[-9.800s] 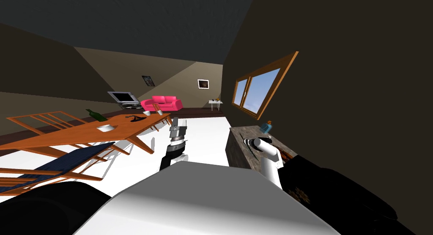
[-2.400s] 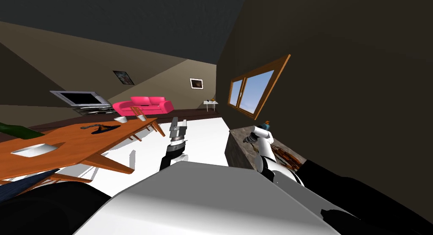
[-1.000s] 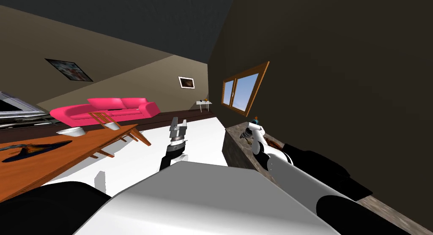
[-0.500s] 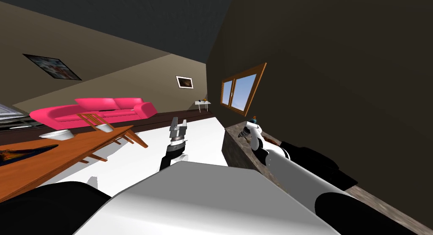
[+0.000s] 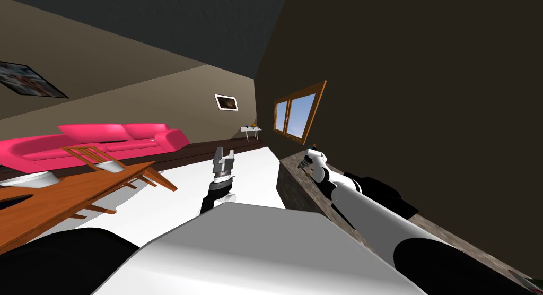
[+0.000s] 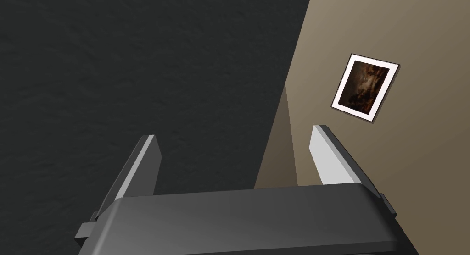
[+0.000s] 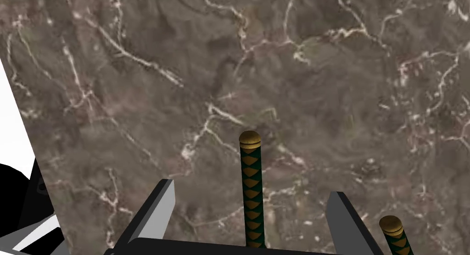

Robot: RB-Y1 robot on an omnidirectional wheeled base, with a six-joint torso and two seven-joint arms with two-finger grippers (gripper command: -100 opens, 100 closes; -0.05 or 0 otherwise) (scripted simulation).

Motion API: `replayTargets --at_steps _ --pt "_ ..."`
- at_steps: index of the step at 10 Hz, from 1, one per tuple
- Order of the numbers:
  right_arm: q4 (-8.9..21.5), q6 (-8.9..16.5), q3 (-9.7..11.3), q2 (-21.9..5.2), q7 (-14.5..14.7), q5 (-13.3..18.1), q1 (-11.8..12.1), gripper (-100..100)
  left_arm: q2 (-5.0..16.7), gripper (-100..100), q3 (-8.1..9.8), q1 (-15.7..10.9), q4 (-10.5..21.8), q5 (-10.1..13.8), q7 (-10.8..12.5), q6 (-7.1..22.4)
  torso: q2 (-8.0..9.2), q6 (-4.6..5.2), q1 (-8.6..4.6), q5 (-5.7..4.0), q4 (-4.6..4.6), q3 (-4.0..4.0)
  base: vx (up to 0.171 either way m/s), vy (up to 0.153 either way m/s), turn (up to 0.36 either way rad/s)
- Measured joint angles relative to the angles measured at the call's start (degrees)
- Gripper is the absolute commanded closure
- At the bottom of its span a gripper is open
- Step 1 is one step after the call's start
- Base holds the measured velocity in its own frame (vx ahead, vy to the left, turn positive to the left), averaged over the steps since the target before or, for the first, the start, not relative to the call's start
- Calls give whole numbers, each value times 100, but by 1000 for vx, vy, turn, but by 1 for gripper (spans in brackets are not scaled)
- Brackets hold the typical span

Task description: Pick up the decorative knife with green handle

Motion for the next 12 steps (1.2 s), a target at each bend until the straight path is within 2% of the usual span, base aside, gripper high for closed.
replayTargets --at_steps 1,2,4,5,6,7,8,9,11,12 --pt "246 -123 1 -29 -10 3 -101 -100 0 0 0 0 0 0 0 0 -2 1 1 -2 -3 -3 0 0 0" --pt "342 -119 3 12 -15 6 -75 -100 0 0 0 0 0 0 0 0 -3 1 0 -2 -4 -3 6 4 19" --pt "719 -122 8 1 -31 13 -126 -100 0 0 0 0 0 0 0 0 -6 1 2 -2 -4 -5 -15 -11 -62" --pt "1084 -348 -28 -68 77 134 -342 -100 0 0 1 0 0 0 0 0 6 6 -10 -2 0 2 -40 -29 -163" --pt "375 -184 -66 184 221 190 -134 -100 0 0 0 0 0 0 0 0 11 4 -11 -5 0 6 -23 -19 -130" --pt "907 -443 -77 -77 262 208 -440 -100 0 0 0 0 0 0 0 0 8 6 -12 -2 2 5 -3 -7 -97" --pt "920 -541 -67 -36 245 228 -566 -100 0 0 0 0 0 0 0 0 2 1 -2 -2 -1 1 14 8 -19" --pt "961 -530 -68 -26 248 228 -644 -100 0 0 0 0 0 0 0 0 -5 1 4 -1 -3 -3 16 12 22" --pt "1089 -551 -71 -18 261 225 -664 -100 0 0 0 0 0 0 0 0 -7 1 4 -1 -5 -6 8 5 1" --pt "1291 -606 -72 -68 261 224 -727 -100 0 0 0 0 0 0 0 0 -6 2 2 -1 -4 -4 -2 -2 -38"
